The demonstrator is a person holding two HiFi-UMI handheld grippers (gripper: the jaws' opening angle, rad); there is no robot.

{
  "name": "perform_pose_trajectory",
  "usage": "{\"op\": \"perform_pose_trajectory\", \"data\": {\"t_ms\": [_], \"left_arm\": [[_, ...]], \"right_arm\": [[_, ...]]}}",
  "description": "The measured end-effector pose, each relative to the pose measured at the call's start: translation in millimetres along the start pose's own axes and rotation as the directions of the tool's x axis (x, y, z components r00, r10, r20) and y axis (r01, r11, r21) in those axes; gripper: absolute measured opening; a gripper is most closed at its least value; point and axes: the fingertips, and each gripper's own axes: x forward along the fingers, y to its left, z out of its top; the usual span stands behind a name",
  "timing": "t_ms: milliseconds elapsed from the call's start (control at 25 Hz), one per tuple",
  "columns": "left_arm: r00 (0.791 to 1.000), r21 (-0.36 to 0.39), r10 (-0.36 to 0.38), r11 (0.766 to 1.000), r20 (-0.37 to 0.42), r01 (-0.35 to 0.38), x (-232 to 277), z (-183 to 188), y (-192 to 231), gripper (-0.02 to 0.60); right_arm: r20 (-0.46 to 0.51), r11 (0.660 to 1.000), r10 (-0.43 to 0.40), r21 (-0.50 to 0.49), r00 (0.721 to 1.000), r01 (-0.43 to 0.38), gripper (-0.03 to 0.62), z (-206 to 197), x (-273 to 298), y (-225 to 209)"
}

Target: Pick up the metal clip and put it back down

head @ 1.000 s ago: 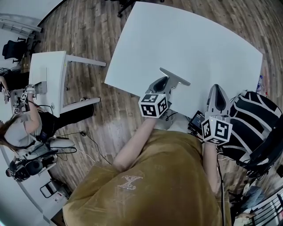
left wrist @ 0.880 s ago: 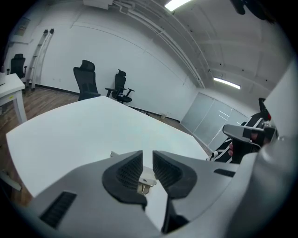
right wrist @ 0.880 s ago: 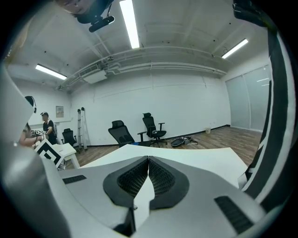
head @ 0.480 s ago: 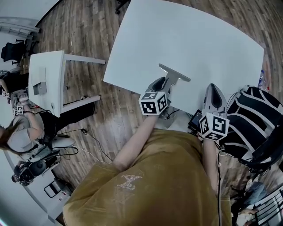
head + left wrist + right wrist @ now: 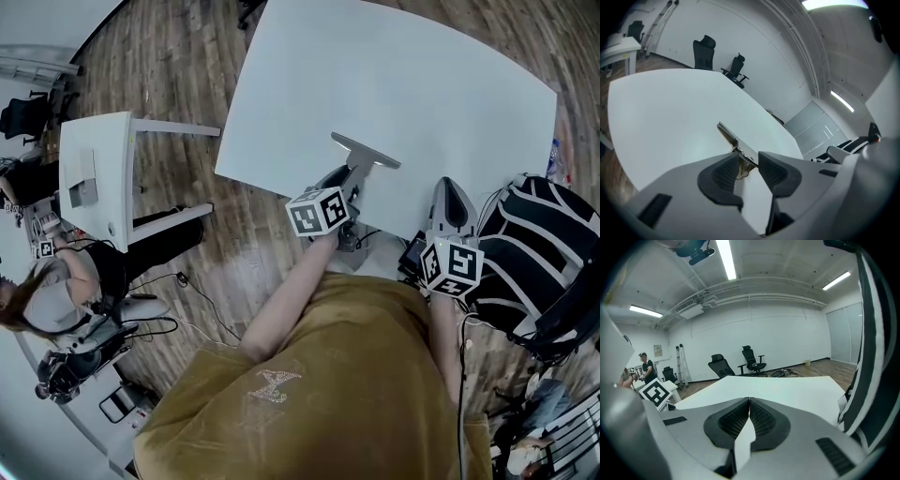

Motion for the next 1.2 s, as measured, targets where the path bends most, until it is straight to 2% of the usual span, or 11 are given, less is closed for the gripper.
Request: {"op": "perform_pose_trajectory", "data": {"t_ms": [120,360,520,680,840,1200], "left_arm": [[1.0,-0.076,-0.023,0.997,0.01,0.024,2.3,3.6,-0.6,0.117],[0.999,-0.17,-0.051,0.984,0.015,0.053,6.8,2.8,-2.2,0.117],[0.997,-0.253,-0.074,0.964,0.016,0.075,10.9,2.6,-1.0,0.117],[0.993,-0.357,-0.114,0.927,0.017,0.112,16.3,1.3,-2.3,0.117],[0.988,-0.473,-0.151,0.869,0.026,0.145,22.5,1.5,-1.5,0.117],[0.983,-0.62,-0.182,0.767,0.039,0.166,34.1,0.2,3.4,0.115]], "right_arm": [[0.002,1.0,-0.002,0.001,1.0,0.002,0.009,0.7,-0.3,-1.7],[0.004,1.0,-0.006,0.004,1.0,0.006,0.009,0.6,0.2,-5.9],[0.0,1.0,-0.001,0.003,1.0,0.001,0.009,0.4,2.4,-4.7],[0.0,1.0,0.009,0.018,1.0,-0.009,0.009,0.6,4.5,-4.2],[-0.005,1.0,0.006,0.02,1.0,-0.006,0.009,0.9,6.0,-4.1],[-0.019,0.999,-0.011,0.033,1.0,0.012,0.009,-2.4,8.9,-9.7]]}}
